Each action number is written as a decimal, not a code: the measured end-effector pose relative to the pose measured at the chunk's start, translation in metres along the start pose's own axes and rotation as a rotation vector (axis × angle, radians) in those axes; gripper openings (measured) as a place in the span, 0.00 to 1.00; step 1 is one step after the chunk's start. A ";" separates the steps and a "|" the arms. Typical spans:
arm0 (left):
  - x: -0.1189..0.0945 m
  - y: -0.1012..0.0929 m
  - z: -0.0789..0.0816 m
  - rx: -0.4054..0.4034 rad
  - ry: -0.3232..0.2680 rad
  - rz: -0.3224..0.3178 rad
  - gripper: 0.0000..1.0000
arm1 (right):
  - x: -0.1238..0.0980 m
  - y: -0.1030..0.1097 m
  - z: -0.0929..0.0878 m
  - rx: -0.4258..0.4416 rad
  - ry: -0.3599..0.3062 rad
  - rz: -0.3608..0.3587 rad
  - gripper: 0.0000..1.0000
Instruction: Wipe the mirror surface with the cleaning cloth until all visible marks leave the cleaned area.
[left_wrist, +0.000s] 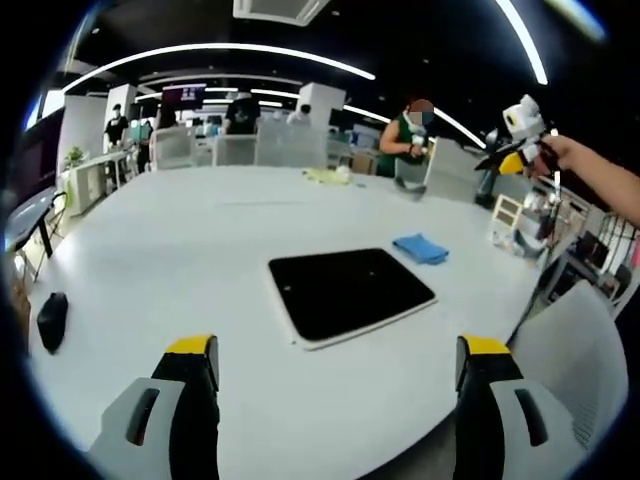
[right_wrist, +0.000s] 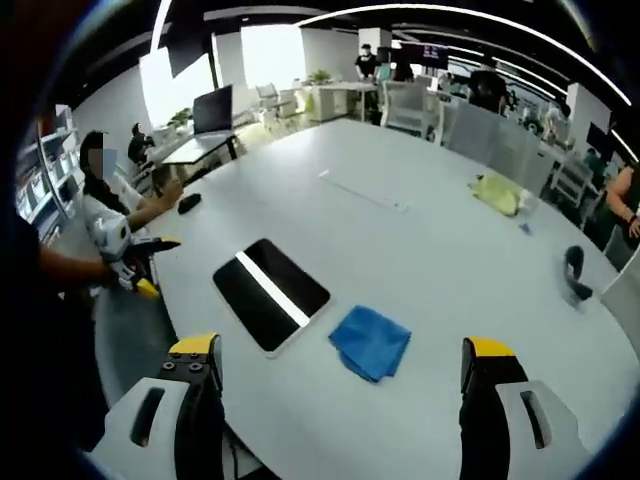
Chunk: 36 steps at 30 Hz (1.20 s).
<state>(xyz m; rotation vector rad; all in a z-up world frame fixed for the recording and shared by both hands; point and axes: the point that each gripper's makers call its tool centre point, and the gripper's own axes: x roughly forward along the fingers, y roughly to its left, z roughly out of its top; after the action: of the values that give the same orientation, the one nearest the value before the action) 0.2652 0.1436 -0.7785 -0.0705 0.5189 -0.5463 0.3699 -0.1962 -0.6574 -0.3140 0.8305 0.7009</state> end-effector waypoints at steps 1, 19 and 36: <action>0.000 0.000 0.000 -0.001 0.001 0.000 0.99 | 0.003 0.000 0.001 -0.012 0.019 0.011 1.00; 0.002 0.002 -0.003 0.001 0.016 0.003 0.99 | 0.051 -0.026 0.005 -0.042 0.224 0.041 0.92; 0.003 0.003 -0.006 0.017 0.033 0.007 0.99 | 0.094 -0.054 -0.017 -0.035 0.194 -0.046 0.69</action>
<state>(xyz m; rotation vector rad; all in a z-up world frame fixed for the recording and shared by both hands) 0.2661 0.1452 -0.7854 -0.0433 0.5468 -0.5456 0.4408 -0.2029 -0.7410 -0.4361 0.9930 0.6489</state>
